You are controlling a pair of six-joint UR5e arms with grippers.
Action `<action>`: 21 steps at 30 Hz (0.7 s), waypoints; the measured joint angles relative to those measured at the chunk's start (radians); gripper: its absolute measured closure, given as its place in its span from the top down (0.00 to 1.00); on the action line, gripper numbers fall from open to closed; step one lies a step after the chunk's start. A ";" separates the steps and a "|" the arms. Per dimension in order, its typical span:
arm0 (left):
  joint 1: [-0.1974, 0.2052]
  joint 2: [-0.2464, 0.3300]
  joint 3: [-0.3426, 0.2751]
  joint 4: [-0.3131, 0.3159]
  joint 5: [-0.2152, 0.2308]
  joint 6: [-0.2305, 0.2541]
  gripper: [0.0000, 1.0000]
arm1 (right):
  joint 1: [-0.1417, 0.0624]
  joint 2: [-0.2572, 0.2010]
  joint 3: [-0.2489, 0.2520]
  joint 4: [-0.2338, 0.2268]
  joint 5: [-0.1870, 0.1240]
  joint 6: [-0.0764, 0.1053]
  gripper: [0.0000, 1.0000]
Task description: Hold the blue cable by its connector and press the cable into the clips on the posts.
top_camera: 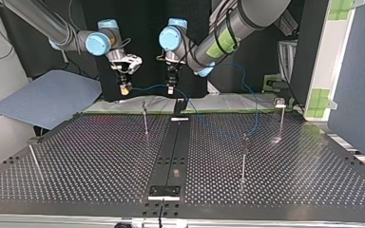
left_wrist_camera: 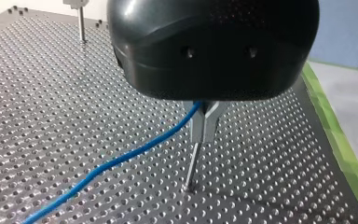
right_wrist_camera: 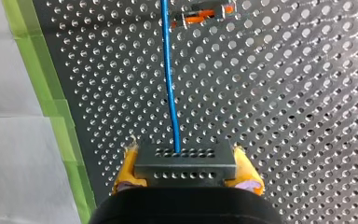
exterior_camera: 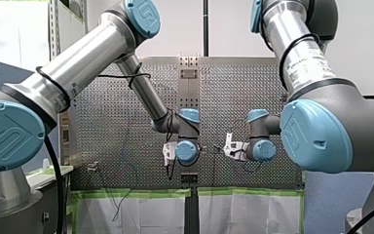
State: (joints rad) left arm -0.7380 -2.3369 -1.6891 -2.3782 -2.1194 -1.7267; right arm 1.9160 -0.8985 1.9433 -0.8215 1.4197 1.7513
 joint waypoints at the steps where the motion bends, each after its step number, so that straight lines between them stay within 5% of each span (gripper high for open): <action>1: -0.001 -0.002 0.000 0.000 0.003 -0.005 0.02 | -0.005 0.001 0.000 -0.005 -0.010 0.007 0.00; 13: -0.020 -0.068 0.094 -0.025 -0.012 -0.032 0.02 | -0.043 0.005 -0.010 -0.028 -0.099 0.031 0.00; 21: -0.040 -0.074 0.127 -0.005 -0.086 -0.020 0.02 | -0.064 0.008 -0.023 -0.017 -0.106 0.031 0.00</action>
State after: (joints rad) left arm -0.7780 -2.4106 -1.5621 -2.3836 -2.2058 -1.7465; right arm 1.8517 -0.8906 1.9204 -0.8387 1.3136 1.7823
